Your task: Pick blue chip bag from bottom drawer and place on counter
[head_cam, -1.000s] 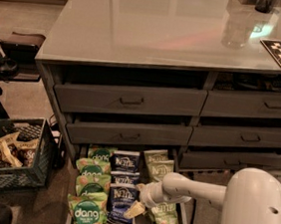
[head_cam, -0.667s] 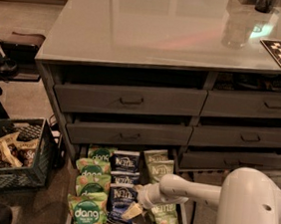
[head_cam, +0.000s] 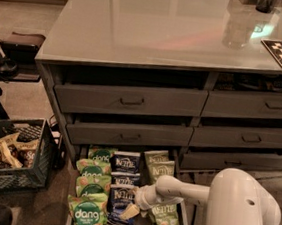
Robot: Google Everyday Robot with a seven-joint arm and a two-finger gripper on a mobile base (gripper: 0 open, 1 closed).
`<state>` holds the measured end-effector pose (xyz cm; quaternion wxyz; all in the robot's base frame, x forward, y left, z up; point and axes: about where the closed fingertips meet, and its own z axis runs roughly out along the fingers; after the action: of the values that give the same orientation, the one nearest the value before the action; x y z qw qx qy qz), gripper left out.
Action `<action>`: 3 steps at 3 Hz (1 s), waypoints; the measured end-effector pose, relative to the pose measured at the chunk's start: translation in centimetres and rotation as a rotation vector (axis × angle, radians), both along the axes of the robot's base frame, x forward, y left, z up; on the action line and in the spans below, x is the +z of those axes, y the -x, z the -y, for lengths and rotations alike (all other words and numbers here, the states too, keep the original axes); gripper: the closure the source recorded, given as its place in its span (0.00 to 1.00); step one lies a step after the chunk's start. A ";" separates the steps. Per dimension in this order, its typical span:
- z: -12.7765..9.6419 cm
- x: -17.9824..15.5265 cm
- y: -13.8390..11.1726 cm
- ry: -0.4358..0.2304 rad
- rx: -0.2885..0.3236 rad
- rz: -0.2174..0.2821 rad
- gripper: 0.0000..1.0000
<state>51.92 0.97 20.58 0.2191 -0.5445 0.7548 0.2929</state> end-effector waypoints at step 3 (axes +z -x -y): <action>-0.7 -2.7 -0.7 0.059 -0.023 0.024 0.67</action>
Offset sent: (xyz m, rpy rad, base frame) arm 0.0141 0.0075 -0.0313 -0.0717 -0.0312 -0.0220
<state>52.66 1.71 17.91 0.2152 -0.5456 0.7666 0.2615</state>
